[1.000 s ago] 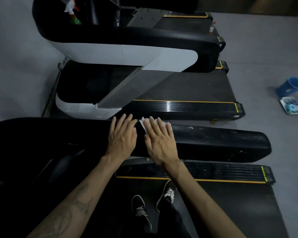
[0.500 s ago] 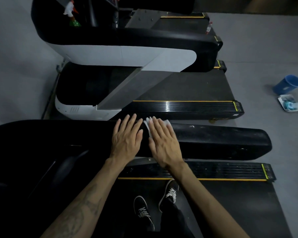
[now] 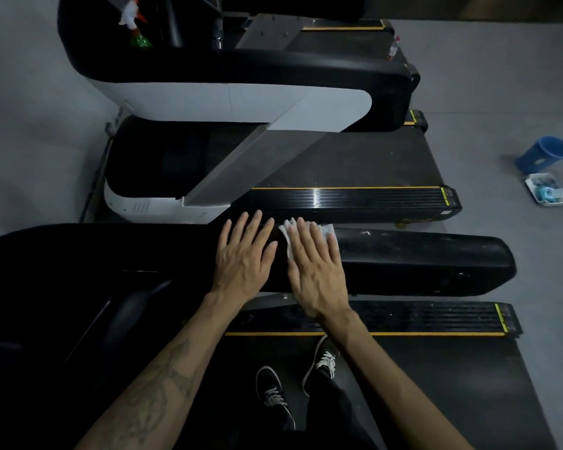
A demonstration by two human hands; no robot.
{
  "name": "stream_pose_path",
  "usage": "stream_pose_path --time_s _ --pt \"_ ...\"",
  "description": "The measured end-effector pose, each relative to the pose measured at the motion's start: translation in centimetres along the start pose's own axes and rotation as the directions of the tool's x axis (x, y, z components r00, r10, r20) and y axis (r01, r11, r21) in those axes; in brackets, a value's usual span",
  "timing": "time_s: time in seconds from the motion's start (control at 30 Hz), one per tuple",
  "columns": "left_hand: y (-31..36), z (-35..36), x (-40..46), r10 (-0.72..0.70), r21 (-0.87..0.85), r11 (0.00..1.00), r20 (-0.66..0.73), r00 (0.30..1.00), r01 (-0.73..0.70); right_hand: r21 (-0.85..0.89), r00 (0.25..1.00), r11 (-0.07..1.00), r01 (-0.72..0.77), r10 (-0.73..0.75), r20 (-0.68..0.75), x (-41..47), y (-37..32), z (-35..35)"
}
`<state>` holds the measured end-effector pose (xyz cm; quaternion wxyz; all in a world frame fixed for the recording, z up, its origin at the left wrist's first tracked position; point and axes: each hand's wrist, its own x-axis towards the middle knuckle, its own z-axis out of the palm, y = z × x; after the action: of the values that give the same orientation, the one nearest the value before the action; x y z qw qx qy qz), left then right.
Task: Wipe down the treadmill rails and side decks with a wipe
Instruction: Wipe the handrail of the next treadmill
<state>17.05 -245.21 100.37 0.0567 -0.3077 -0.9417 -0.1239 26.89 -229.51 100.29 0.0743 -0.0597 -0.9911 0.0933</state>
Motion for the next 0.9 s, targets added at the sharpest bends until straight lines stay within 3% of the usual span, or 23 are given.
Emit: stream_pose_path --time_s 0.13,0.33,0.6,0.77,0.9 --pt "0.1 0.0 0.0 -0.001 -0.001 1.000 -0.017 1.000 0.001 0.053 0.984 0.984 -0.173 0.175 -0.037 -1.8 -3.2 0.9" --pt "0.1 -0.2 0.0 0.024 -0.010 1.000 -0.020 1.000 -0.024 0.036 1.000 0.999 -0.005 0.005 0.006 0.2 -1.4 0.5" --pt "0.3 -0.4 0.1 0.003 -0.043 0.999 -0.011 1.000 -0.004 0.114 0.979 0.975 -0.190 0.197 -0.055 -2.0 -4.1 1.1" --pt "0.2 -0.8 -0.1 0.022 -0.028 0.999 0.024 0.999 -0.021 0.040 0.999 0.999 0.030 -0.030 -0.012 -0.9 -1.1 0.4" --pt "0.7 -1.3 0.2 0.019 -0.015 1.000 0.073 0.997 -0.018 0.039 0.993 0.993 -0.113 0.114 -0.035 -2.5 -0.3 0.2"
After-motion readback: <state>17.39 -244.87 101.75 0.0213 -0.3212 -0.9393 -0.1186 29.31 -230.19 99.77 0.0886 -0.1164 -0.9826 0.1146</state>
